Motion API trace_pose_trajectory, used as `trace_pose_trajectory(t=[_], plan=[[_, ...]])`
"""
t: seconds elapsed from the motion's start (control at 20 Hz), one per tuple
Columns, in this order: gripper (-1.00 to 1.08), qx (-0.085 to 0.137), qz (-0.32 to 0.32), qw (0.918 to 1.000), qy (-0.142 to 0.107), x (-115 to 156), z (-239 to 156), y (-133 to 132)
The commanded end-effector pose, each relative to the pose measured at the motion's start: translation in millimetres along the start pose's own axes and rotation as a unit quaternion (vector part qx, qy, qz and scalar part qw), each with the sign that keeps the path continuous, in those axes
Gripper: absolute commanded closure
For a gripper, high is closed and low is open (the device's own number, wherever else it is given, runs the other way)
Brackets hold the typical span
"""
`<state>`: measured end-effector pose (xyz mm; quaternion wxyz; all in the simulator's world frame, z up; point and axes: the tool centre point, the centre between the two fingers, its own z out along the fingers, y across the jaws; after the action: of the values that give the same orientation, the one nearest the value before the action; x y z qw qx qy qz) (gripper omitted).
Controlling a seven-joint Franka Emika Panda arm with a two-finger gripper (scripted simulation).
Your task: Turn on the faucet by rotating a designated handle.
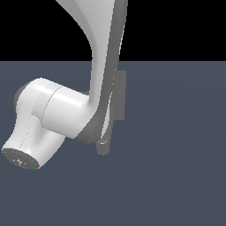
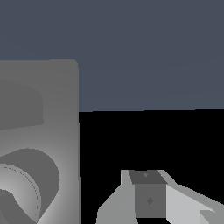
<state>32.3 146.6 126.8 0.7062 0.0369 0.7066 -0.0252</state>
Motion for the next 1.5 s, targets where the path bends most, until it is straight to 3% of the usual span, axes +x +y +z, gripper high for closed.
trace_pose_trajectory(t=[0.0,0.6,0.65,1.45], plan=[[1.08,0.0,0.0,1.0,-0.001,-10.2,0.2,1.2],[1.08,0.0,0.0,1.0,-0.001,-57.2,0.1,6.8],[1.08,0.002,-0.001,1.0,0.003,-49.4,0.0,4.3],[1.08,0.0,0.0,1.0,0.0,-109.8,0.2,-14.2]])
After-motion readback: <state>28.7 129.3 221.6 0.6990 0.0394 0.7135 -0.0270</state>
